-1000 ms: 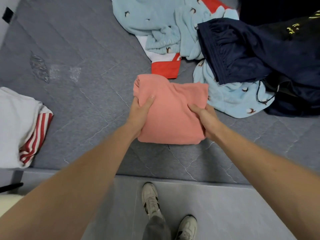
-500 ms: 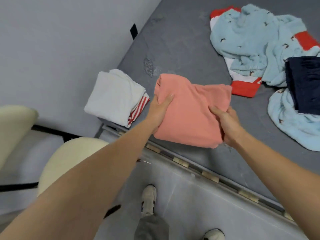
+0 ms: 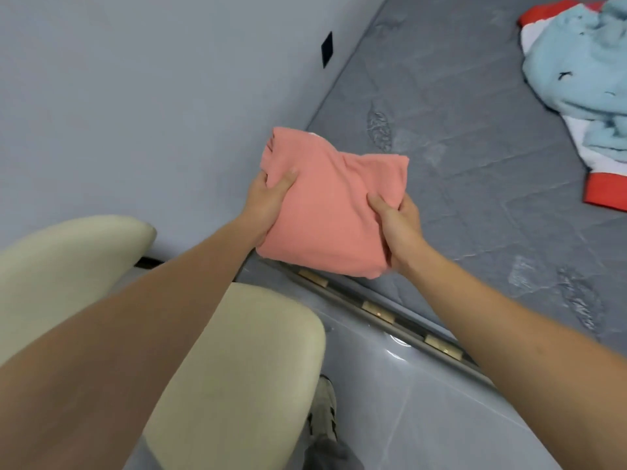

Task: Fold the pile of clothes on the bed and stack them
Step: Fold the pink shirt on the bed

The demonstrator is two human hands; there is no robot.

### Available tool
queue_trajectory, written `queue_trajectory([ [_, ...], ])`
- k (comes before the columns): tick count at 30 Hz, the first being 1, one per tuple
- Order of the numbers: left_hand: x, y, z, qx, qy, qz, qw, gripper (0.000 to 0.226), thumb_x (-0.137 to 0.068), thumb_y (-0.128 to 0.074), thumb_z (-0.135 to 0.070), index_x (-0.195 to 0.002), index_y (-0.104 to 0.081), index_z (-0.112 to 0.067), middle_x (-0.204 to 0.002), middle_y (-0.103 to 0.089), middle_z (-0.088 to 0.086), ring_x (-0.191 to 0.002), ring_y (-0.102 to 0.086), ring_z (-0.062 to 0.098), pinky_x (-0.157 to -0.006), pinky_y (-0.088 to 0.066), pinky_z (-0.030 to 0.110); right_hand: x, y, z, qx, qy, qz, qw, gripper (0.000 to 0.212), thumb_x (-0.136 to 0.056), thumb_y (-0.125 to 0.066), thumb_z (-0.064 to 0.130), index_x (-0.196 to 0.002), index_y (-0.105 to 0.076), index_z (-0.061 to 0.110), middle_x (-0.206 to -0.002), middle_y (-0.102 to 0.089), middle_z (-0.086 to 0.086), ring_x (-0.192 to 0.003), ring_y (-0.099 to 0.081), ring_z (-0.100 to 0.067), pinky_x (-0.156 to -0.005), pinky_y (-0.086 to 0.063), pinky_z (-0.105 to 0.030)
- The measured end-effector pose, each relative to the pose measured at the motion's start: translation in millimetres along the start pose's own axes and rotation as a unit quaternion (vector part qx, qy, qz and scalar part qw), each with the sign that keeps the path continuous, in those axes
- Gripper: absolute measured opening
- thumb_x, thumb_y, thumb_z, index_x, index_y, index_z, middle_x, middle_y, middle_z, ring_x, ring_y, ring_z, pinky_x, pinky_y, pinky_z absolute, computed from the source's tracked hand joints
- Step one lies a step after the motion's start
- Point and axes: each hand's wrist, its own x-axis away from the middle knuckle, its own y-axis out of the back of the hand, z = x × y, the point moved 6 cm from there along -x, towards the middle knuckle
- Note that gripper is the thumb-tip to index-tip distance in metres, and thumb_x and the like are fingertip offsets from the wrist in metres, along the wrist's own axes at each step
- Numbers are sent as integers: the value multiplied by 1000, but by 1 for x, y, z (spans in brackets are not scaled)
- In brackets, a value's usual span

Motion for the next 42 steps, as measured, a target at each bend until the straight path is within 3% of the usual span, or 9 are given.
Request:
queue_trajectory([
  [4, -54, 30, -5, -6, -28, 13, 1000, 69, -93, -74, -51, -150, -51, -18, -120, -66, -17, -100, -68, -10, -81, -53, 13, -31, -46, -8, 34, 3, -49, 998, 44, -93, -74, 28, -132, -59, 17, -123, -69, 2, -113, -66, -16, -106, -50, -40],
  [6, -79, 39, 0, -132, -29, -32, 990, 76, -94, -72, -51, -154, -40, -16, -132, -59, -5, -122, -63, 10, -96, -50, 30, -39, -53, -13, 135, 21, -94, 986, 50, -91, -71, 23, -136, -51, 13, -129, -63, -7, -122, -59, -29, -108, -45, -43],
  [9, -90, 45, -1, -406, -119, -152, 893, 86, -95, -63, -45, -163, -21, -13, -156, -36, 15, -141, -39, 37, -112, -36, 53, -37, -61, -6, 387, 152, -144, 898, 60, -87, -60, 18, -144, -45, 6, -141, -50, -17, -128, -44, -40, -110, -35, -47],
  [12, -84, 5, 4, -487, -361, -42, 794, 74, -96, -51, -46, -162, -34, -17, -166, -34, 16, -154, -29, 36, -121, -27, 53, -41, -87, -10, 510, 271, -63, 814, 64, -93, -58, 24, -153, -42, 10, -159, -39, -17, -145, -34, -36, -118, -29, -49],
  [14, -92, -14, 30, -522, -395, 37, 755, 68, -99, -49, -50, -161, -40, -23, -171, -27, 14, -160, -16, 35, -127, -15, 51, -53, -102, -23, 546, 286, 3, 787, 62, -103, -53, 29, -160, -36, 14, -166, -32, -14, -155, -25, -31, -126, -20, -49],
  [19, -116, -13, 82, -574, -297, 53, 761, 78, -94, -36, -68, -164, -30, -33, -175, -10, 11, -161, -6, 36, -124, -17, 62, -83, -96, -68, 652, 184, 55, 733, 67, -109, -27, 51, -168, -10, 25, -176, 0, -1, -162, 5, -21, -129, -4, -48],
  [25, -96, -45, 21, -557, -358, 11, 749, 74, -99, -41, -59, -164, -30, -26, -173, -16, 13, -160, -11, 36, -128, -12, 54, -83, -53, -49, 587, 209, -8, 782, 63, -108, -27, 53, -166, -19, 29, -175, -9, 2, -162, -4, -19, -130, -10, -49],
  [33, -78, -179, -53, -484, -363, 94, 791, 69, -103, -39, -57, -165, -26, -29, -174, -17, 4, -162, -8, 27, -128, -18, 52, -107, 63, 19, 585, 203, -53, 783, 65, -108, -37, 45, -166, -19, 23, -175, -10, 1, -162, -1, -16, -131, -8, -45],
  [42, -69, -382, -135, -459, -374, 137, 794, 75, -101, -29, -61, -165, -29, -23, -171, -27, 11, -158, -24, 33, -124, -30, 53, -176, 259, 79, 594, 190, -78, 778, 69, -106, -34, 48, -167, -14, 22, -175, -7, 0, -162, 2, -17, -130, -8, -46],
])
